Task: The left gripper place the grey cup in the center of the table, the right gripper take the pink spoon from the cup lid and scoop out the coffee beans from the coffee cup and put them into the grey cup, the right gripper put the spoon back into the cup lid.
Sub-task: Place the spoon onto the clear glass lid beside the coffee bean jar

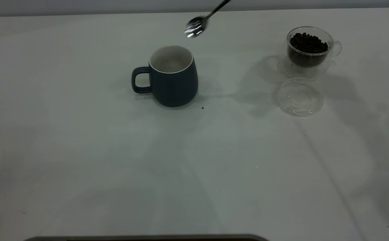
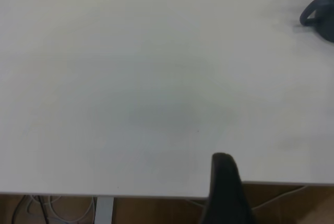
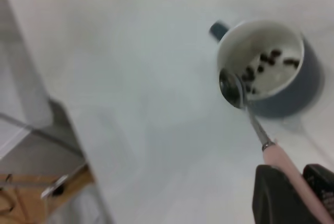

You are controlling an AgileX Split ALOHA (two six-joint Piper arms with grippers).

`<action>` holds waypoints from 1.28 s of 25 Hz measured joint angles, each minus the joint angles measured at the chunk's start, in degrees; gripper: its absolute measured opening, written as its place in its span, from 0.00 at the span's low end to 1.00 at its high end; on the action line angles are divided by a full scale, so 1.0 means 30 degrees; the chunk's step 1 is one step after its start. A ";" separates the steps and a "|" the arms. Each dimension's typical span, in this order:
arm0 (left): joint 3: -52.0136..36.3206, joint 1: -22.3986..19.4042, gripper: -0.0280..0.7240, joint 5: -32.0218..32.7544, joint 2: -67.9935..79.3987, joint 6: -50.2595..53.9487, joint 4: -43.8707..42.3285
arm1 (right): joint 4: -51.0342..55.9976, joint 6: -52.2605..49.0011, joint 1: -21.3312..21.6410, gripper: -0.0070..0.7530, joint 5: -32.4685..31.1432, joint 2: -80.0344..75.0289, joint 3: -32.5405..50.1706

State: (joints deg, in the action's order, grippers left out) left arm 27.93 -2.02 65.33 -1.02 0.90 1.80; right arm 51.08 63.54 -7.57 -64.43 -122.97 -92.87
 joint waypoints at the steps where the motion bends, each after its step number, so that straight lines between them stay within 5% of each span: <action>1: 0.0000 0.0000 0.79 0.0000 0.0000 0.0000 0.0000 | -0.0098 -0.0164 0.0697 0.14 -0.0541 0.0363 0.0092; 8: 0.0000 0.0000 0.79 0.0000 0.0000 -0.0017 0.0000 | 0.0035 -0.0350 0.5796 0.14 -0.0980 0.1481 0.3944; 13: 0.0000 0.0000 0.79 0.0000 0.0000 -0.0060 0.0000 | 0.1270 0.0305 0.7863 0.14 0.1163 0.1439 0.7330; 32: 0.0000 0.0000 0.79 0.0000 0.0000 -0.0060 0.0000 | 0.4191 0.1685 0.8509 0.14 0.3842 -0.3542 0.7793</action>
State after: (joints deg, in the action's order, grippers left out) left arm 27.93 -2.02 65.33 -1.02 0.72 1.80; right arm 63.65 68.60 17.95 -52.90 -133.59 -69.49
